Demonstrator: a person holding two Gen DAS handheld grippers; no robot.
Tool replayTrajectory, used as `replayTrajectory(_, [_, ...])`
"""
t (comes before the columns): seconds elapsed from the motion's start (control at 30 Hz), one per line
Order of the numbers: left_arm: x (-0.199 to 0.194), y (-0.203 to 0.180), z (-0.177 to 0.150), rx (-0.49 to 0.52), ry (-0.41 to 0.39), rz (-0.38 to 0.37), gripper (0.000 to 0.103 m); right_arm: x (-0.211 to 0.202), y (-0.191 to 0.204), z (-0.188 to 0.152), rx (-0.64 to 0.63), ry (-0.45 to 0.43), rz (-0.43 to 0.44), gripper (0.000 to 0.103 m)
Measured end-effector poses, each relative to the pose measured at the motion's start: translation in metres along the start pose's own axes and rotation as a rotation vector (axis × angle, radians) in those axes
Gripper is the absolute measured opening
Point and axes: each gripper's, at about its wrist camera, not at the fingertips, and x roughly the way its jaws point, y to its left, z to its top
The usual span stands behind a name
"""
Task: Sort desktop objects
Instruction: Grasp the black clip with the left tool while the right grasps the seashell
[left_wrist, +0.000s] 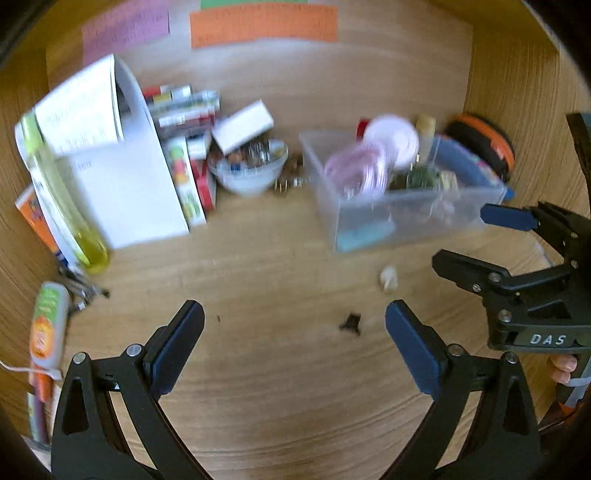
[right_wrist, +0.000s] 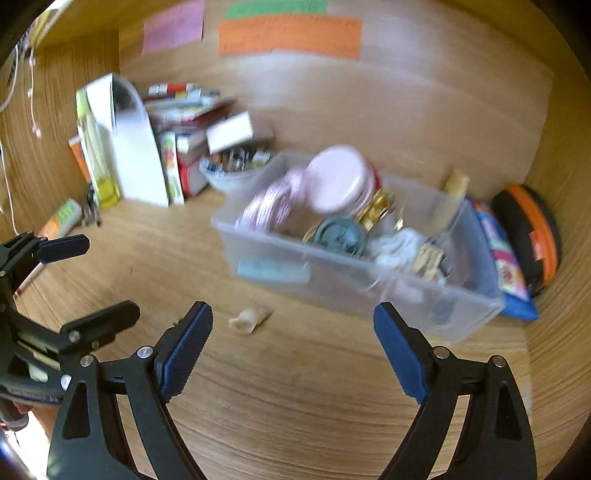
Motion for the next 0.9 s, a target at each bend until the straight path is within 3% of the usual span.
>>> replayTrajectory(0.37, [0.021, -0.003, -0.017, 0.038, 0.065, 0.011, 0.096, 0.044, 0.016, -0.007, -0.046, 0.110, 0.030, 0.083])
replayTrajectory(0.57, [0.029, -0.005, -0.016, 0.053, 0.088, -0.024, 0.078, 0.058, 0.023, -0.007, -0.070, 0.149, 0.054, 0.052])
replayTrajectory(0.63, [0.032, -0.006, -0.016, 0.061, 0.094, -0.034, 0.074, 0.061, 0.022, -0.007, -0.069, 0.160, 0.060, 0.037])
replayTrajectory(0.7, [0.034, -0.009, -0.015, 0.074, 0.099, -0.042, 0.070, 0.064, 0.021, -0.007, -0.063, 0.172, 0.075, 0.030])
replayTrajectory(0.9, [0.042, -0.020, -0.013, 0.106, 0.111, -0.060, 0.063, 0.066, 0.018, -0.006, -0.057, 0.166, 0.101, 0.023])
